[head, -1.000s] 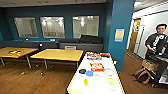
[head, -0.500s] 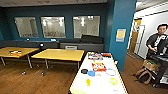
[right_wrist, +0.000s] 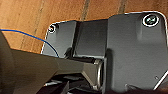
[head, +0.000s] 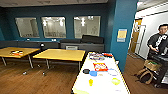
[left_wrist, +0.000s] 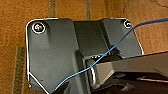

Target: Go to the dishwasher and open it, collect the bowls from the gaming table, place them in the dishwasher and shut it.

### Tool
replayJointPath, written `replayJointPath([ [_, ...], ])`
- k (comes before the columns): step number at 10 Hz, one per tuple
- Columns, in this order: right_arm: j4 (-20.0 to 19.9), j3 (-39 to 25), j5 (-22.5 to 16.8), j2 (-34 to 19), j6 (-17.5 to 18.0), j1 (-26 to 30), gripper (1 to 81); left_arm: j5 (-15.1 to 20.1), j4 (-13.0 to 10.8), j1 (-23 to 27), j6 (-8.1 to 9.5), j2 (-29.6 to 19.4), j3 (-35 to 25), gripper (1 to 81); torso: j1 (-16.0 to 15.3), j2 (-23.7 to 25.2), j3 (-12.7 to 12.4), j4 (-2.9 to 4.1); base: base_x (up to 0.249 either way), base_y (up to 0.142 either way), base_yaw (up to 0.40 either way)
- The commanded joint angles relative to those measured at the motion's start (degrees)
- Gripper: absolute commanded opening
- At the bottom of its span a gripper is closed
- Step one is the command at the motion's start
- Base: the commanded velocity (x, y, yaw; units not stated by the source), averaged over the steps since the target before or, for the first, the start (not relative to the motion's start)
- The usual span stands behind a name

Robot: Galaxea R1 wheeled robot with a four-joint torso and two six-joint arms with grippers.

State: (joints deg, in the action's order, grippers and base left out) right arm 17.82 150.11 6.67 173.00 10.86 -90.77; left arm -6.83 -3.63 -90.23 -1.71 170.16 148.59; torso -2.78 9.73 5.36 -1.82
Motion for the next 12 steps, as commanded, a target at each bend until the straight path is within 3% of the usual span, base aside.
replayJointPath([
  [1,0.7,-0.6,-2.0,0.3,-0.2,2.9,81.1,2.8,-0.3,2.6,-0.23,-0.2,-0.3,81.1,0.0,0.0,0.0,0.00,0.000,0.068,0.000],
  [3,0.6,-0.6,-2.0,0.3,-0.2,2.9,81.1,2.8,-0.3,2.6,-0.23,-0.2,-0.3,81.1,0.0,0.0,0.0,0.00,0.000,0.065,0.000],
  [12,0.7,-0.6,-2.0,0.3,-0.3,2.8,81.1,2.7,-0.3,2.6,-0.31,-0.2,-0.3,81.1,0.0,0.0,0.0,0.00,0.008,0.000,0.000],
])
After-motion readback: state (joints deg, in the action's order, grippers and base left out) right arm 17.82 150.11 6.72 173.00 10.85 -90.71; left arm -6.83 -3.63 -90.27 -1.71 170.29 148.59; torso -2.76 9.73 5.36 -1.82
